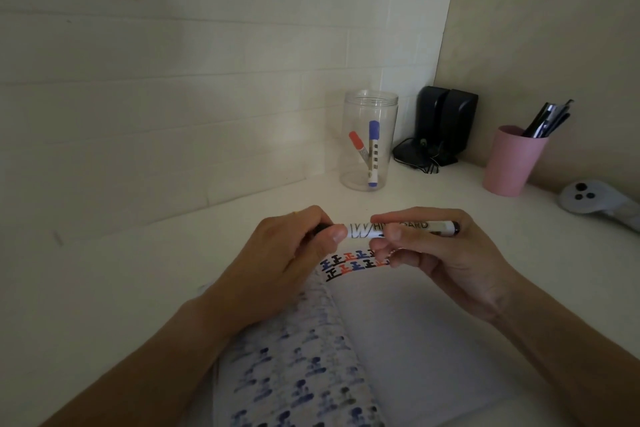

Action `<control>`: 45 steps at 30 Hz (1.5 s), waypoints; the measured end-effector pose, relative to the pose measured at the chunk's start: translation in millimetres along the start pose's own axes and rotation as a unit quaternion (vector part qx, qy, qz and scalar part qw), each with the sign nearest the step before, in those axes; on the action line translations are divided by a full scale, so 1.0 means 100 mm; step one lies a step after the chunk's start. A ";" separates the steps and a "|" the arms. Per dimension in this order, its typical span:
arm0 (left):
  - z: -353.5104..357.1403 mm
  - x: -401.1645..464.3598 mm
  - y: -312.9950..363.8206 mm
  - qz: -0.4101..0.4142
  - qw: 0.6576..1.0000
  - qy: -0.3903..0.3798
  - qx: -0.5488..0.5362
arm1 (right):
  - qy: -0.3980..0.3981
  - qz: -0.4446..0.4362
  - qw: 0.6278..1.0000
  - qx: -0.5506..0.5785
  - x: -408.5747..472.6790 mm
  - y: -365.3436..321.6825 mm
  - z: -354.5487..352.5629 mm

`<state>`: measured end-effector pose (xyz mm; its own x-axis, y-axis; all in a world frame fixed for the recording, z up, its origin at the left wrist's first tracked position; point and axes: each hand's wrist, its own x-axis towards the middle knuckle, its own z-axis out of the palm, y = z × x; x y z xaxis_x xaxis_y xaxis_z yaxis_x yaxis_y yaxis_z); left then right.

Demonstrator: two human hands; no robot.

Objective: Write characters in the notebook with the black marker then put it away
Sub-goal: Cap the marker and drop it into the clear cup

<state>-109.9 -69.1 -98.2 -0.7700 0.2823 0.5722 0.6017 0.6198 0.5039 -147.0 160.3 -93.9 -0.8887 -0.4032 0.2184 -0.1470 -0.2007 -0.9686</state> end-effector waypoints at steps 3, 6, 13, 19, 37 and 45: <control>0.02 0.02 -0.10 -0.004 0.999 0.027 0.033 | -0.036 0.043 0.995 -0.078 0.00 -0.02 -0.02; 0.08 0.02 -0.13 -0.019 0.998 0.054 0.015 | -0.091 0.068 0.988 -0.106 -0.01 0.02 0.02; 0.07 -0.01 -0.26 -0.056 0.988 0.046 0.139 | -0.004 0.063 0.998 0.020 0.06 0.16 0.01; 0.03 0.00 -0.32 -0.052 0.973 0.071 0.214 | 0.068 0.051 0.995 -0.051 0.06 0.21 0.08; -0.02 -0.02 -0.36 -0.078 0.970 0.081 0.214 | 0.367 -0.308 0.779 -0.405 1.65 -0.87 0.09; 0.01 0.01 -0.35 -0.082 0.969 0.055 0.225 | 0.346 -0.195 0.755 -0.523 2.06 -0.63 -0.10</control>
<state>-132.1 -89.9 -116.1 -0.8052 0.0887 0.5863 0.3009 0.9131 0.2752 -324.9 99.1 11.2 -0.6505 0.1393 0.7466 -0.3970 0.7756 -0.4907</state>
